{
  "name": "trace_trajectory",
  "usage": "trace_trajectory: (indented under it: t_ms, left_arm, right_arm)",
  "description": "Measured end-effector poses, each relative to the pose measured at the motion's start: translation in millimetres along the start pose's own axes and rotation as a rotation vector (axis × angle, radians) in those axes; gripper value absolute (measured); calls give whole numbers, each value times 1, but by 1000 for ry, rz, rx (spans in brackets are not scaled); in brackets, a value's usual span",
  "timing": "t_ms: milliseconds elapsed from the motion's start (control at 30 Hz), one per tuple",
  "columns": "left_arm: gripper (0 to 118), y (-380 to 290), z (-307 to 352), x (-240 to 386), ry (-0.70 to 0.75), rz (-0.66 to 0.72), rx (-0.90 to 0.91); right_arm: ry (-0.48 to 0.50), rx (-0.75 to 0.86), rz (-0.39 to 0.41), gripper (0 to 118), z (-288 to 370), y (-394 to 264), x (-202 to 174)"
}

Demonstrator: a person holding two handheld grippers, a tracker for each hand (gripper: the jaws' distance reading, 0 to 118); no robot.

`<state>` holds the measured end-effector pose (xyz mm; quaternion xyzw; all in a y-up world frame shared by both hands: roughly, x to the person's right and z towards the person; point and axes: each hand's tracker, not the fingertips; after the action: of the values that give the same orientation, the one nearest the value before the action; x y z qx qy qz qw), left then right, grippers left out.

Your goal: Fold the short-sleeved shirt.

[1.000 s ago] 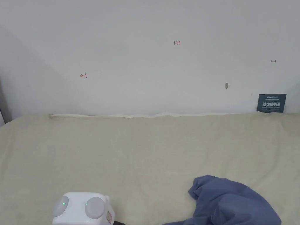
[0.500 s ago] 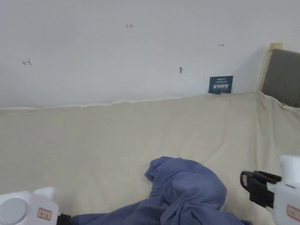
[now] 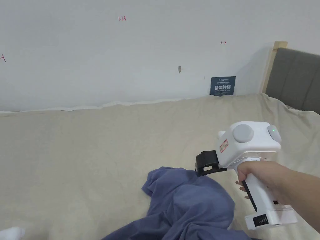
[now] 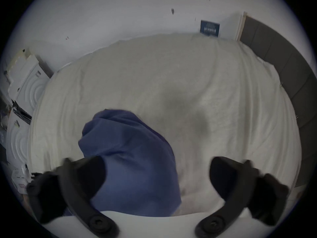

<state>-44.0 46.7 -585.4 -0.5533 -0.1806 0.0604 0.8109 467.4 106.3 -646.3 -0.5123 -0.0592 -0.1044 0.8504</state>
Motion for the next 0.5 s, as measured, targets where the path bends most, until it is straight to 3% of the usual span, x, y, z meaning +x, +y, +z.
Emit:
trace_trajectory:
  t_ms: [33, 133, 267, 300, 333, 367, 433, 500]
  left_arm:
    - [4, 0, 0, -1, -3, 5, 1]
    - [4, 1, -4, -4, -6, 5, 1]
    - [4, 2, -5, -5, -14, -1, -4]
    - [4, 2, -4, -5, -15, -3, -6]
    - [4, 3, -4, -5, -17, -3, -6]
    - [4, 3, -3, -7, -19, -1, -6]
    - [4, 3, -2, -8, -23, 11, -9]
    - [4, 2, -1, -10, -28, 19, -9]
  right_arm:
    - [36, 30, -6, 105, -18, -1, -4]
    - [-5, 1, -54, 106, -46, 7, -4]
    - [-3, -46, -86, 102, -40, -2, 6]
    - [39, -74, -97, 89, -43, -7, 7]
    - [100, -92, -110, 53, -38, -8, 12]
    - [160, -139, -126, 1, -43, -11, 11]
    - [122, -124, -40, 1, -41, -45, -4]
    - [125, -142, 85, 1, -24, -35, -9]
